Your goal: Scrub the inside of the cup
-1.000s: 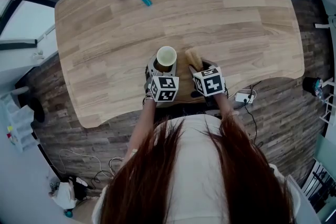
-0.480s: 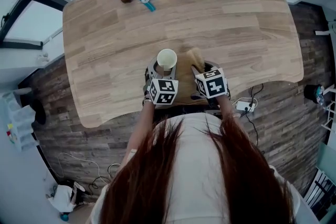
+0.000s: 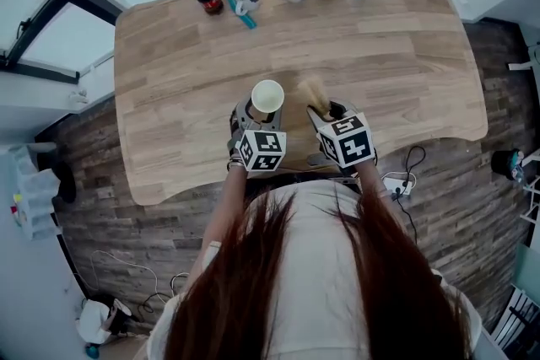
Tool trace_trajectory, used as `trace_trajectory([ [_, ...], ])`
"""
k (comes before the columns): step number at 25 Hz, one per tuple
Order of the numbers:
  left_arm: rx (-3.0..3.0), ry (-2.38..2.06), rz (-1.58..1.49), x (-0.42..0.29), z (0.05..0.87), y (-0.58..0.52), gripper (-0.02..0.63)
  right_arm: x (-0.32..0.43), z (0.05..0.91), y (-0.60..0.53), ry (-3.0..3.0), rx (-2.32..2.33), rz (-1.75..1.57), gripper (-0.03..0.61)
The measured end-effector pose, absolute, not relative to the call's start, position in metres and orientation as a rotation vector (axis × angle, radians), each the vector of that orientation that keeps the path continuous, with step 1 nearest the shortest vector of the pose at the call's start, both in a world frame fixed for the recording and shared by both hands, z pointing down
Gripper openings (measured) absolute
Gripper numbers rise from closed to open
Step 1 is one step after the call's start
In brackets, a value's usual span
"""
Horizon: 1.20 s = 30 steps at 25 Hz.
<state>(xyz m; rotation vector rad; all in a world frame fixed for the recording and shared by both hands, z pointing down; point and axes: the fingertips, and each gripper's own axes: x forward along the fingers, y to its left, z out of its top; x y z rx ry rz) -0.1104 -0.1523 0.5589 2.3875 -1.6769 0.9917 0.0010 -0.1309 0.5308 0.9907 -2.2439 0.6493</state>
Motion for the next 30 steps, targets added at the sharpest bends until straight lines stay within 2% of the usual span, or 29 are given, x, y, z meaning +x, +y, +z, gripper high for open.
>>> trace_trajectory([
  [12,2.472,-1.786,1.126,-0.118,0.527,-0.160,0.259,-0.038,0.462,-0.115,-2.427,0.822,0.480,0.143],
  [30,2.632,-1.864,1.462,-0.118,0.494,-0.159,0.256,-0.067,0.451,-0.094,-2.424,0.638,0.447,0.143],
])
